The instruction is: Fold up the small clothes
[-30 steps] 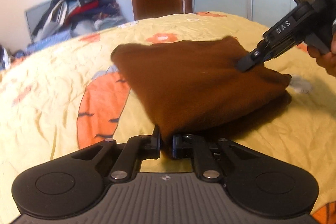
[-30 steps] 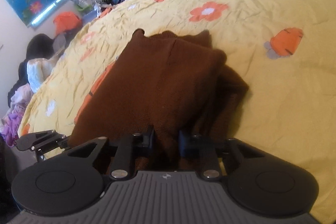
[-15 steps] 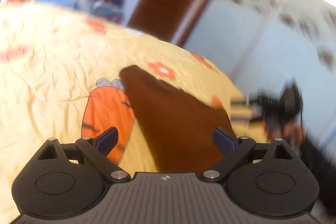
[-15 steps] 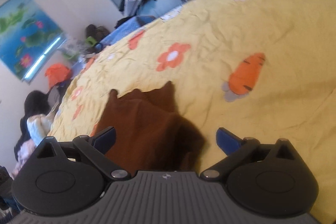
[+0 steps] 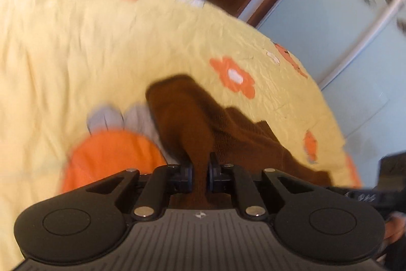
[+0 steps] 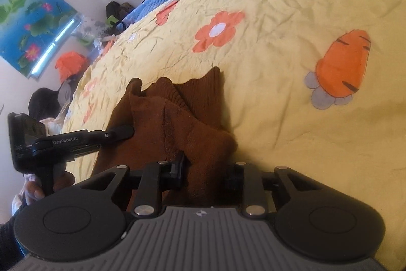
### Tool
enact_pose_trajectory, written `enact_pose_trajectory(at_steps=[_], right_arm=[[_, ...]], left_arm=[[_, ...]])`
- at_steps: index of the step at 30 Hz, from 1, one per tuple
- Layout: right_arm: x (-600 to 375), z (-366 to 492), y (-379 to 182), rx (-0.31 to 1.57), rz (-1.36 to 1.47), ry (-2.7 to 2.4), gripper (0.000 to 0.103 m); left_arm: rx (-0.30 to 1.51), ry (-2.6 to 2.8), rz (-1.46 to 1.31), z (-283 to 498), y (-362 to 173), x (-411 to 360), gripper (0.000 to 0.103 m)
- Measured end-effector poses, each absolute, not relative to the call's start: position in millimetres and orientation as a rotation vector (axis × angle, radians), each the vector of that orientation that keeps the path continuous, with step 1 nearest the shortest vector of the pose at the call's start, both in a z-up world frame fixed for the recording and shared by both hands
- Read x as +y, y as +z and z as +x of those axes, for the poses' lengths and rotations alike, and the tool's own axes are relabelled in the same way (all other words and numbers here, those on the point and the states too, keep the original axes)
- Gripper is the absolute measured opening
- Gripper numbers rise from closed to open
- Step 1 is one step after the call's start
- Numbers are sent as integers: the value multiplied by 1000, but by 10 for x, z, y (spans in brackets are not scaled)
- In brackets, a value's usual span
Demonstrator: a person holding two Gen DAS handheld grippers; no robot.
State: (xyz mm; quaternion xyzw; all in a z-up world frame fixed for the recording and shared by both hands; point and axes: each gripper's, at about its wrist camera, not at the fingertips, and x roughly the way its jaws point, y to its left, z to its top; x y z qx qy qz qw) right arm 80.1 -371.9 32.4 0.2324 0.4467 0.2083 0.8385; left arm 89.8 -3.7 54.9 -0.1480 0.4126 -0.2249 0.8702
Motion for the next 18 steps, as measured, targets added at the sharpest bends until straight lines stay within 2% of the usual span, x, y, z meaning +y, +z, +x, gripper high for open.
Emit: enact_pose_trajectory(at_steps=[6,7,9,10,11,12,14,15,18], right_arm=[[-3486,933,558,830,543,528,27],[-3418,994,558,817,550,533,27],[-3287,1133,492,819,556,501,35],[-3240,1178,458,841,554,460,49],[-3209,1201,426,863,550,422,56],[-3207,1175,425,863,554,410,58],[-3297,981,488,825,591,449,76],[-3349,863,516,812,608,473,79],[-3376,581,528,856,596,511,81]], left_arm=[[753,-416,-194,1035,923,279,11],[754,-400,-168,1090,919,307,15],[794,-325,-155,1193,870,401,16],[822,-294,-178,1166,845,482,21],[848,-295,-223,1084,820,596,31],[866,-333,-270,978,795,707,38],[873,-403,-397,672,682,934,81],[880,-430,-456,500,593,1025,86],[964,-462,-547,213,343,1022,84]])
